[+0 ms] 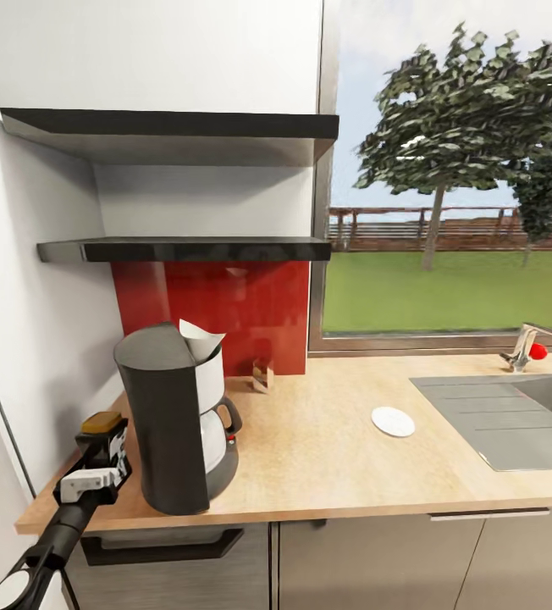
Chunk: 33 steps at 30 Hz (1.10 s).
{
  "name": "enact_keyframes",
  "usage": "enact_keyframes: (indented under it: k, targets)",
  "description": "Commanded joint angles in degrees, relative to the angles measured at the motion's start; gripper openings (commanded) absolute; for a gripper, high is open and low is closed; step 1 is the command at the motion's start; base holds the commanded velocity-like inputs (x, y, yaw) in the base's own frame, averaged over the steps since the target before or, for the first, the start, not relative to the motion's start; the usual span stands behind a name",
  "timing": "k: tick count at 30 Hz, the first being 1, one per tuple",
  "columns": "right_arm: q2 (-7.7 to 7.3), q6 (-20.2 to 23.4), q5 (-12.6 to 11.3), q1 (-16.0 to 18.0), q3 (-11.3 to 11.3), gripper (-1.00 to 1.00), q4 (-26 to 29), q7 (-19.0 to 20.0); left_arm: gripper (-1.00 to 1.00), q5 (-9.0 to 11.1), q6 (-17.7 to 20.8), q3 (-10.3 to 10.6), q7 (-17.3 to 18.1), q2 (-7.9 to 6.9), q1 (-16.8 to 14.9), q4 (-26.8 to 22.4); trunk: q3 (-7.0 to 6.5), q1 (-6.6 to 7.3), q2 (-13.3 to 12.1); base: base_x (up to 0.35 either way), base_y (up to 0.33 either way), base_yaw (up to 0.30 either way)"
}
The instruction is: Set up a coffee station on the kitchen countertop: keep the coffee maker on the countertop, move the bottle of coffee from the kitchen shelf to the counter next to the coffee maker, place a paper coffee filter on top of the coffee maker, put the saucer next to the coffee maker with the coffee cup on the saucer, and place the electric kettle next to the coffee maker.
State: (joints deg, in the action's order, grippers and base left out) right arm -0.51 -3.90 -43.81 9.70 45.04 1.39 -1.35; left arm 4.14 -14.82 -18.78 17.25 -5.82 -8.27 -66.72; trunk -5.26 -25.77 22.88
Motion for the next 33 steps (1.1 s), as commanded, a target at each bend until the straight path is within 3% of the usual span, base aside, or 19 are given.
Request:
enact_keyframes:
  k: [1, 13, 15, 23, 33]
  targets:
    - [-0.02, -0.06, -0.48, -0.02, 0.48, 1.00, 0.07, -0.14, -1.00, 0.43, -0.30, -0.15, 0.33, 0.01, -0.05, 0.68, 0.02, -0.02, 0.04, 0.000, 0.000, 0.000]
    - [0.06, -0.04, -0.30, -0.04, 0.57, 1.00, 0.11, -0.15, -1.00, 0.19, -5.30, -0.34, -2.27, -0.31, -0.29, 6.02, 0.02, -0.02, 0.04, 0.000, 0.000, 0.000]
    - [0.72, 0.03, -0.15, -0.38, 0.87, 1.00, 0.14, -0.28, -1.00, 0.53, -5.93, -0.10, -2.13, -0.14, -0.15, 6.55, 0.02, -0.02, 0.04, 0.000, 0.000, 0.000]
    - [0.60, 0.03, -0.21, -0.30, 0.92, 1.00, 0.11, -0.21, -1.00, 0.47, -7.16, -0.09, -2.21, -0.01, -0.46, 5.83, 0.02, -0.02, 0.04, 0.022, 0.000, 0.000]
    - [0.34, 0.03, -0.15, -0.30, 0.92, 1.00, 0.11, -0.24, -1.00, 0.03, -7.31, 0.09, -4.18, 0.01, -0.59, 5.87, 0.02, -0.02, 0.04, 0.228, 0.000, 0.000]
